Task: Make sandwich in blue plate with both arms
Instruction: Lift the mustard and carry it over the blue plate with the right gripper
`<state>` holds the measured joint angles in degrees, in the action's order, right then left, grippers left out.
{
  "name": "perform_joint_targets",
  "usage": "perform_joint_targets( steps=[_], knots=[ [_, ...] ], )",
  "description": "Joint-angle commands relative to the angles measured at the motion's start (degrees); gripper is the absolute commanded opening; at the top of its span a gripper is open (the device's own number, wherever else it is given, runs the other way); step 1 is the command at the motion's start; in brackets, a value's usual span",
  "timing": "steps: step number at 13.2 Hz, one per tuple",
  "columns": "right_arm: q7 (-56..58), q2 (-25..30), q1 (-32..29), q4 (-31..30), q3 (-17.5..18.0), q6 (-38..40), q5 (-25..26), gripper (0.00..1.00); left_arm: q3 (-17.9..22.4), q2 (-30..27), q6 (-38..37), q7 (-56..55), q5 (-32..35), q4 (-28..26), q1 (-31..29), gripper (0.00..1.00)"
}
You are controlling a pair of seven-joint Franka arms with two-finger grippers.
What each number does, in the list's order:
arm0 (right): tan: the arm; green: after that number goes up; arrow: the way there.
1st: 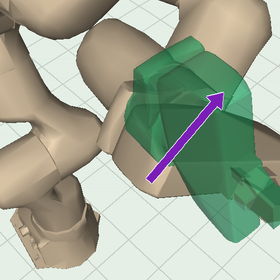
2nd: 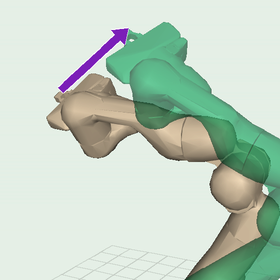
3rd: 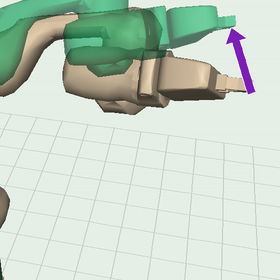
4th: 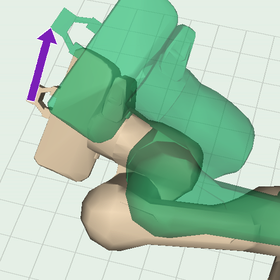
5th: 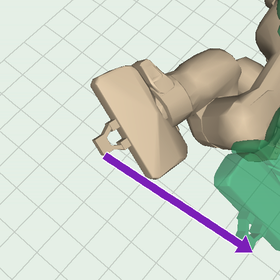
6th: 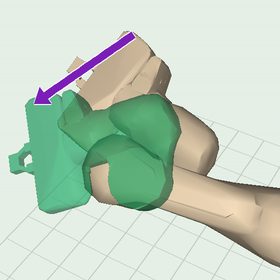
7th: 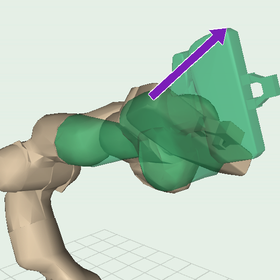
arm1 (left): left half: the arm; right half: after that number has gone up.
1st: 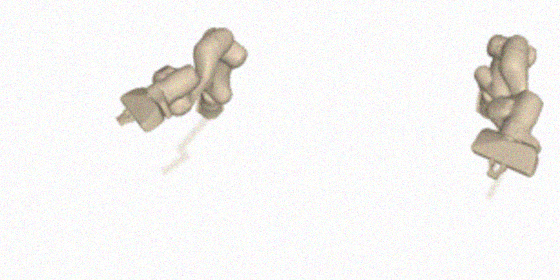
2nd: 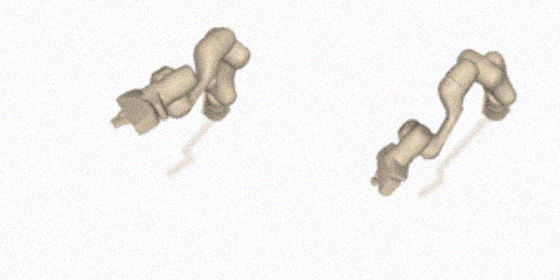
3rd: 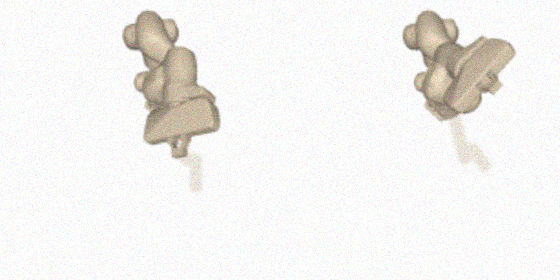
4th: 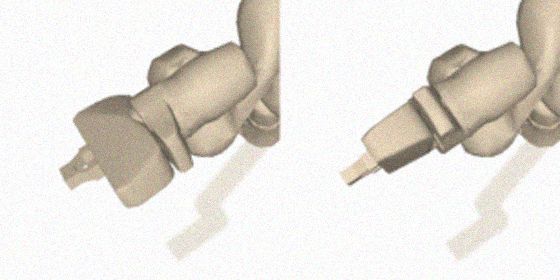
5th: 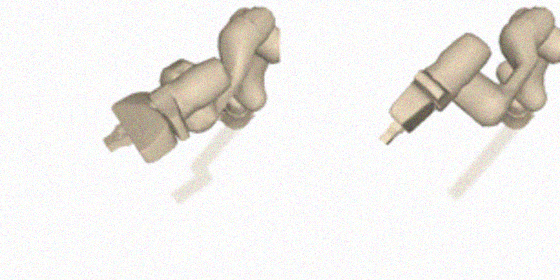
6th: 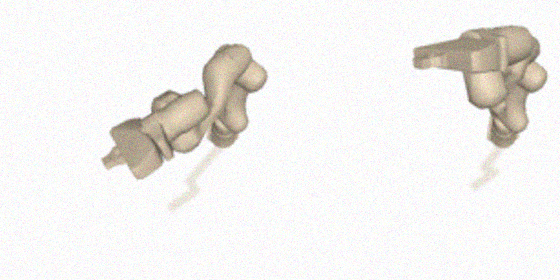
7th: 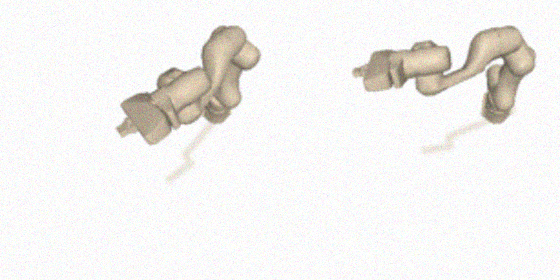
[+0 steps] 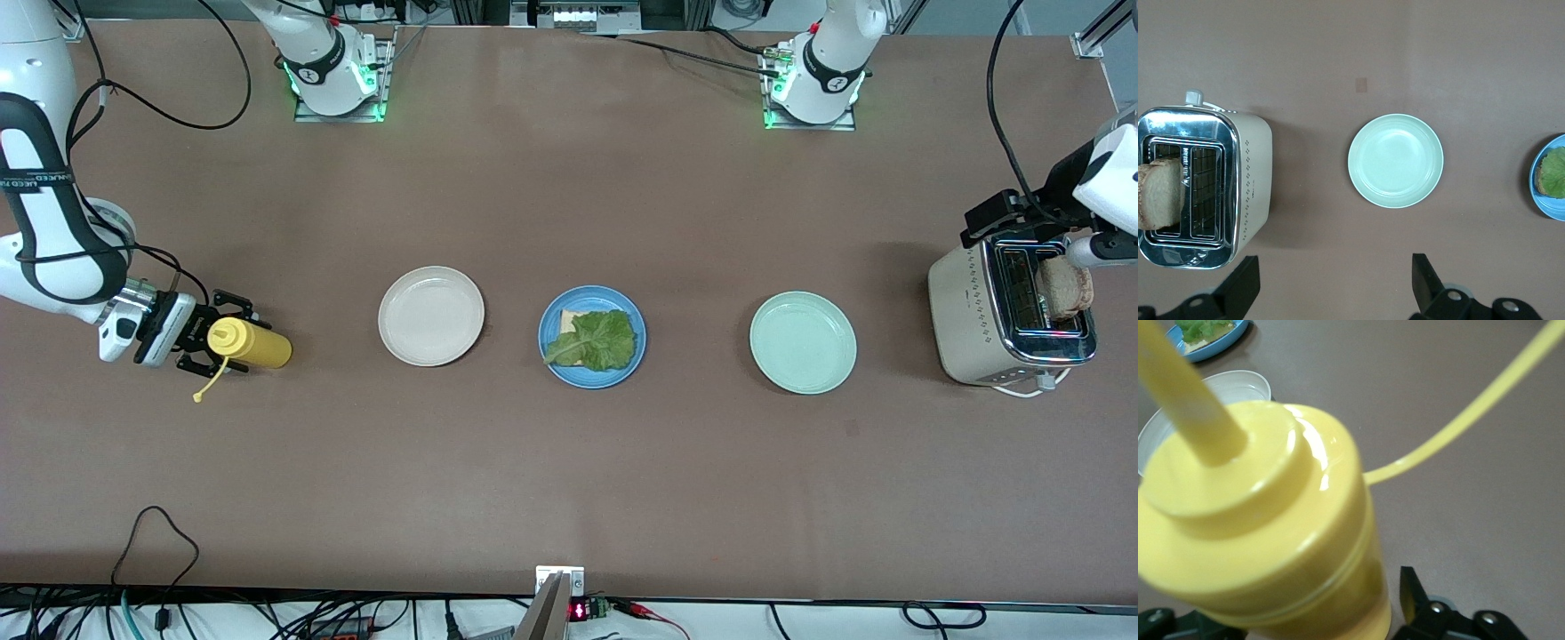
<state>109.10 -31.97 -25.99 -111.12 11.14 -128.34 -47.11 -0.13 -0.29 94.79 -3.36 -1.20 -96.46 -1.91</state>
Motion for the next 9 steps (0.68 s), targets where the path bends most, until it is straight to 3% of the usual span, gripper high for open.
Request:
perform_joint_targets(
  steps=[1, 3, 9],
  knots=[
    [-0.2, -0.2, 0.2, 0.1, 0.5, -1.1, -1.3, 0.35, 0.2, -1.3, 0.5, 1.3, -0.6, -0.6, -0.4, 1.0],
    [-0.4, -0.2, 0.3, 0.1, 0.5, -1.1, -1.3, 0.03, 0.2, -1.2, 0.6, 1.3, -0.6, -0.7, -0.4, 1.0],
    [-6.9, 3.8, 2.7, 0.3, 0.5, -1.1, 0.9, 0.0, 0.1, -1.8, 0.0, 1.4, -0.5, -0.7, -0.4, 1.0]
  ],
)
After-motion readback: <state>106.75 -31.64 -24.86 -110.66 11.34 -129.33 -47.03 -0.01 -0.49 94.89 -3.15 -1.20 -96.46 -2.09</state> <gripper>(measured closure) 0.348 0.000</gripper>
